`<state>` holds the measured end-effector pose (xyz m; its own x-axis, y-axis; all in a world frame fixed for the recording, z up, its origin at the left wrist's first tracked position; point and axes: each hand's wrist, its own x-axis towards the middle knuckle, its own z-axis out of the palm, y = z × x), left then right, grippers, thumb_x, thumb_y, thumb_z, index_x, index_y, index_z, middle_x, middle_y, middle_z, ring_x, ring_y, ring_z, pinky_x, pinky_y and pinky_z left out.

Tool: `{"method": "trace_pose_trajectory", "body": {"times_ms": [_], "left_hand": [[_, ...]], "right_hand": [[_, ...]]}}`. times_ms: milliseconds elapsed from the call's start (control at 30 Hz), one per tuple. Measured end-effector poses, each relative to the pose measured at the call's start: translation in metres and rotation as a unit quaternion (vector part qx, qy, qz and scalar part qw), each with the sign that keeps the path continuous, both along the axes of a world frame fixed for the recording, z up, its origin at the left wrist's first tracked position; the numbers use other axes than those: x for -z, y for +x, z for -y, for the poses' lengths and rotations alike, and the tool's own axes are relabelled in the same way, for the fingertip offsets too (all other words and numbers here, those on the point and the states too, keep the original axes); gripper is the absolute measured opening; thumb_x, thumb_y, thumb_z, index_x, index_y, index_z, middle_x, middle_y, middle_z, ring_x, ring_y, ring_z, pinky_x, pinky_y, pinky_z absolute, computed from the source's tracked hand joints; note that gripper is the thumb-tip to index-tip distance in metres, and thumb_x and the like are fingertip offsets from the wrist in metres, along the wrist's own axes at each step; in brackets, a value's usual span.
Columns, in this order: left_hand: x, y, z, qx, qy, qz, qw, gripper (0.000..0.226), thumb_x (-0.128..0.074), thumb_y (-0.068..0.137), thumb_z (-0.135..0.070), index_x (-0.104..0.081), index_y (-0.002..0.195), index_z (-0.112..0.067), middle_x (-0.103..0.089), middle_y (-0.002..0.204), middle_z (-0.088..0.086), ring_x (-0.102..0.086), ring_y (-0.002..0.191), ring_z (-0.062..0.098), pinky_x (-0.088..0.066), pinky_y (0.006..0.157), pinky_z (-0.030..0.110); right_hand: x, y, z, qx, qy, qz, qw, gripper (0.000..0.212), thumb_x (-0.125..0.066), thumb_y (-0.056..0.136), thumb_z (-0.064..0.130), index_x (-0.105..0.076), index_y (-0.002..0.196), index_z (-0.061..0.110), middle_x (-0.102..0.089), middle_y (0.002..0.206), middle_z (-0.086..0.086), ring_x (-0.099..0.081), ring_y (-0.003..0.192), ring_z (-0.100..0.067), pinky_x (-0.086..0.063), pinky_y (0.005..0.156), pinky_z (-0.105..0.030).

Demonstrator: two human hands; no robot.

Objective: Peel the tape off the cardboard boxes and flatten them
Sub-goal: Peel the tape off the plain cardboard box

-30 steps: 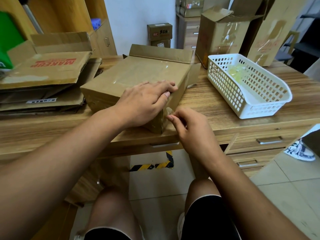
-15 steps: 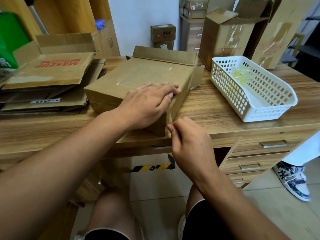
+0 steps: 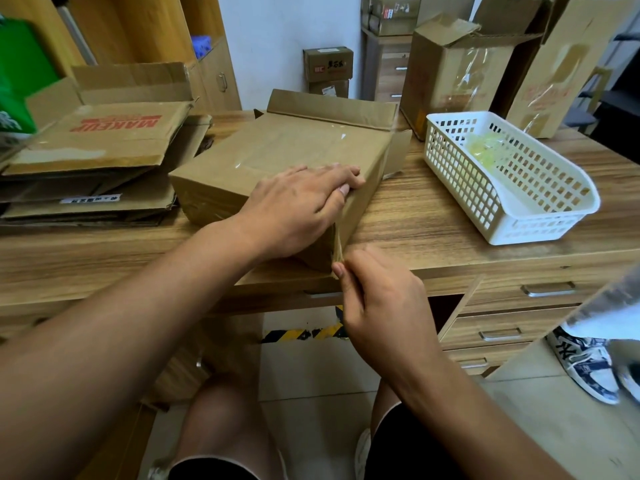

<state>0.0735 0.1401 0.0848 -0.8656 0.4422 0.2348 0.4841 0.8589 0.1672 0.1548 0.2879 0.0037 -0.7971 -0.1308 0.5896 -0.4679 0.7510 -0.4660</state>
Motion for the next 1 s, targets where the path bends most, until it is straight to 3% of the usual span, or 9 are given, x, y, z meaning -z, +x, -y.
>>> {"method": "trace_pose_trajectory", "body": {"times_ms": [167, 300, 467, 600, 667, 800, 833, 933, 1000], "left_hand": [[0.0, -0.001, -0.003, -0.004, -0.006, 0.018, 1.0, 0.038, -0.028, 0.107, -0.038, -0.045, 0.142, -0.038, -0.032, 0.156, -0.026, -0.028, 0.14, -0.001, -0.02, 0.109, 0.024], [0.0, -0.003, -0.005, 0.007, 0.001, 0.031, 0.999, 0.038, -0.029, 0.107, -0.04, -0.046, 0.141, -0.036, -0.033, 0.157, -0.024, -0.03, 0.143, 0.002, -0.018, 0.116, 0.029], [-0.001, -0.008, -0.002, 0.019, 0.01, 0.055, 0.998, 0.04, -0.031, 0.105, -0.049, -0.045, 0.141, -0.039, -0.035, 0.156, -0.023, -0.038, 0.14, 0.01, -0.026, 0.117, 0.036], [-0.007, -0.005, 0.006, 0.031, 0.03, 0.079, 0.996, 0.047, -0.033, 0.1, -0.059, -0.041, 0.143, -0.041, -0.046, 0.151, -0.012, -0.046, 0.133, 0.015, -0.042, 0.107, 0.047], [-0.014, -0.002, 0.012, 0.036, 0.016, 0.083, 0.996, 0.049, -0.036, 0.1, -0.059, -0.042, 0.144, -0.04, -0.045, 0.151, -0.013, -0.044, 0.134, 0.013, -0.041, 0.108, 0.043], [-0.024, -0.001, 0.032, 0.045, -0.025, 0.102, 0.993, 0.059, -0.03, 0.092, -0.069, -0.035, 0.148, -0.051, -0.031, 0.158, -0.023, -0.033, 0.143, 0.008, -0.034, 0.113, 0.043], [-0.024, -0.002, 0.038, 0.042, -0.028, 0.112, 0.992, 0.06, -0.029, 0.09, -0.071, -0.032, 0.148, -0.054, -0.027, 0.159, -0.025, -0.031, 0.144, 0.008, -0.032, 0.115, 0.046], [-0.022, -0.005, 0.049, 0.031, -0.037, 0.133, 0.99, 0.064, -0.024, 0.085, -0.085, -0.02, 0.146, -0.065, -0.017, 0.161, -0.029, -0.022, 0.149, 0.01, -0.027, 0.118, 0.054], [-0.018, -0.007, 0.051, 0.024, -0.04, 0.134, 0.99, 0.068, -0.019, 0.078, -0.092, -0.012, 0.143, -0.071, -0.011, 0.161, -0.03, -0.015, 0.152, 0.013, -0.021, 0.12, 0.057]], "right_hand": [[-0.008, 0.022, 0.011, -0.062, -0.023, -0.017, 0.998, 0.023, -0.051, 0.101, 0.024, -0.042, 0.079, 0.024, -0.04, 0.078, 0.01, -0.044, 0.066, -0.014, -0.041, 0.056, -0.032], [-0.005, 0.028, 0.008, -0.055, -0.035, -0.014, 0.998, 0.023, -0.054, 0.101, 0.025, -0.051, 0.079, 0.019, -0.038, 0.077, 0.013, -0.046, 0.066, -0.014, -0.044, 0.055, -0.037], [-0.002, 0.014, -0.021, -0.008, -0.038, 0.011, 0.999, 0.02, -0.053, 0.101, 0.033, -0.051, 0.081, 0.031, -0.04, 0.077, 0.017, -0.044, 0.069, -0.005, -0.035, 0.062, -0.024], [-0.003, -0.001, -0.034, 0.011, -0.065, 0.055, 0.996, 0.02, -0.054, 0.102, 0.035, -0.067, 0.091, 0.026, -0.057, 0.084, 0.017, -0.055, 0.08, -0.003, -0.048, 0.07, -0.031], [-0.007, -0.005, -0.036, 0.015, -0.098, 0.084, 0.992, 0.021, -0.056, 0.099, 0.04, -0.07, 0.094, 0.026, -0.064, 0.087, 0.015, -0.061, 0.083, -0.003, -0.053, 0.074, -0.03], [-0.011, -0.015, -0.044, 0.05, -0.165, 0.113, 0.978, 0.02, -0.07, 0.091, 0.042, -0.066, 0.083, 0.024, -0.067, 0.077, 0.011, -0.064, 0.076, 0.001, -0.047, 0.065, -0.013], [-0.01, -0.019, -0.047, 0.053, -0.19, 0.112, 0.974, 0.02, -0.073, 0.09, 0.04, -0.065, 0.081, 0.024, -0.068, 0.075, 0.01, -0.065, 0.074, 0.0, -0.05, 0.067, -0.015], [-0.008, -0.027, -0.054, 0.022, -0.293, 0.124, 0.948, 0.015, -0.074, 0.092, 0.028, -0.065, 0.081, 0.024, -0.072, 0.077, 0.002, -0.074, 0.077, -0.017, -0.061, 0.076, -0.046], [-0.009, -0.028, -0.056, 0.005, -0.339, 0.127, 0.932, 0.01, -0.072, 0.093, 0.019, -0.066, 0.085, 0.019, -0.073, 0.081, -0.004, -0.075, 0.078, -0.023, -0.061, 0.077, -0.052]]}}
